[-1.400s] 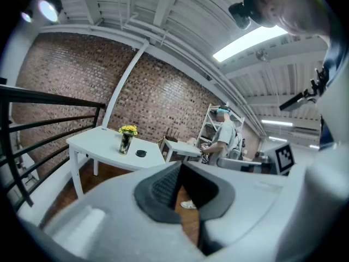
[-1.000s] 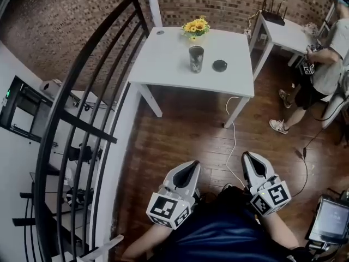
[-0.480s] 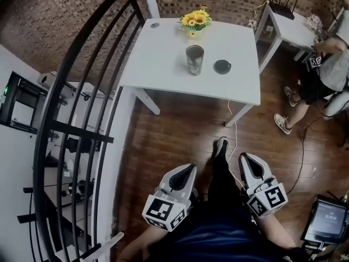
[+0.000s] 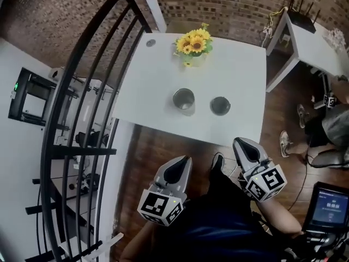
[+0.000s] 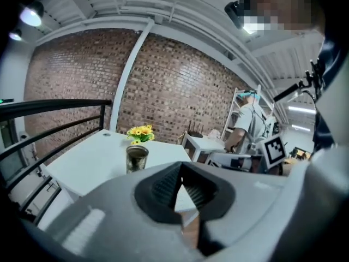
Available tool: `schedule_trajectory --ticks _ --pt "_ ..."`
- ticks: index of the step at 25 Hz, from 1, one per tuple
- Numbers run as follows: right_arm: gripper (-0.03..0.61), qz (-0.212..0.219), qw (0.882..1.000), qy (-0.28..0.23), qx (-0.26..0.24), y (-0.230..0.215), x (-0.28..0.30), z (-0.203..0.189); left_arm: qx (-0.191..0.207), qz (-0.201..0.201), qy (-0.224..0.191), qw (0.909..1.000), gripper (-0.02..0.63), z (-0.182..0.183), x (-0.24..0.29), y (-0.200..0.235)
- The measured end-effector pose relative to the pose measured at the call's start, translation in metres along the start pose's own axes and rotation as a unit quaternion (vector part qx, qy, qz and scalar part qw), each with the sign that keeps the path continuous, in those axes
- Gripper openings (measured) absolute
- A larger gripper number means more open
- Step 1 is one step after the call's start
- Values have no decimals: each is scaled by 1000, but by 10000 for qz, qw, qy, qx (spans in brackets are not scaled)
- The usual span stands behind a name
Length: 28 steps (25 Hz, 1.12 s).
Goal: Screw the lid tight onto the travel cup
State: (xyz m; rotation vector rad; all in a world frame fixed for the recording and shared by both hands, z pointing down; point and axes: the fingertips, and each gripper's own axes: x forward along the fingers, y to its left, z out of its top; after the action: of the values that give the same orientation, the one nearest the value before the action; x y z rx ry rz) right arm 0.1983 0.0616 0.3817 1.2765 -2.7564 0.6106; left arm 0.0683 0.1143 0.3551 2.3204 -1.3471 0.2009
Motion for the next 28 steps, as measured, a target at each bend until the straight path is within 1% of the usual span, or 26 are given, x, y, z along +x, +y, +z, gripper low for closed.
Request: schedule_trajectory --ticks 2,4,8,9,11,12,13,15,17,19,20,22,23,25,28 --pt "11 33 10000 47 -67 -27 17 17 93 50 51 9999 5 19 27 -4" --pt "11 11 9998 174 -123 -50 33 23 273 167 75 9995 5 26 50 2" --pt "11 -95 9969 755 -178 -84 67 7 680 578 125 9959 12 22 78 37" --pt "11 -118 9956 901 -238 -89 74 2 716 632 153 9953 31 19 82 47" --pt "12 -153 9923 1155 -412 -97 88 -8 668 718 229 9949 49 9 90 70" --pt "15 -178 9907 1256 -489 -101 95 -12 620 756 282 9948 67 2 94 82" --pt "35 -216 9893 1333 -544 -105 101 -15 581 787 340 9946 95 -4 98 95" --pt "107 -326 9873 1436 -597 -111 114 -16 569 798 472 9941 158 -18 109 116" --pt "154 -478 9852 1514 -652 -116 124 -16 681 729 641 9929 238 -32 121 132" --pt "201 -593 9811 1660 -799 -119 132 -25 888 675 846 9901 316 -49 132 149" --pt "228 -604 9778 1799 -890 -122 138 -35 975 661 965 9883 343 -57 137 157" --pt "310 -550 9680 2229 -1017 -129 151 -63 1087 620 1184 9850 398 -72 145 169" --pt "340 -517 9616 2475 -1067 -132 156 -79 1119 580 1271 9839 407 -78 148 173" --pt "362 -517 9484 2883 -1217 -138 164 -104 1143 467 1377 9828 413 -86 152 177" --pt "362 -681 9293 3349 -1397 -145 175 -125 1108 261 1433 9831 413 -90 155 175"
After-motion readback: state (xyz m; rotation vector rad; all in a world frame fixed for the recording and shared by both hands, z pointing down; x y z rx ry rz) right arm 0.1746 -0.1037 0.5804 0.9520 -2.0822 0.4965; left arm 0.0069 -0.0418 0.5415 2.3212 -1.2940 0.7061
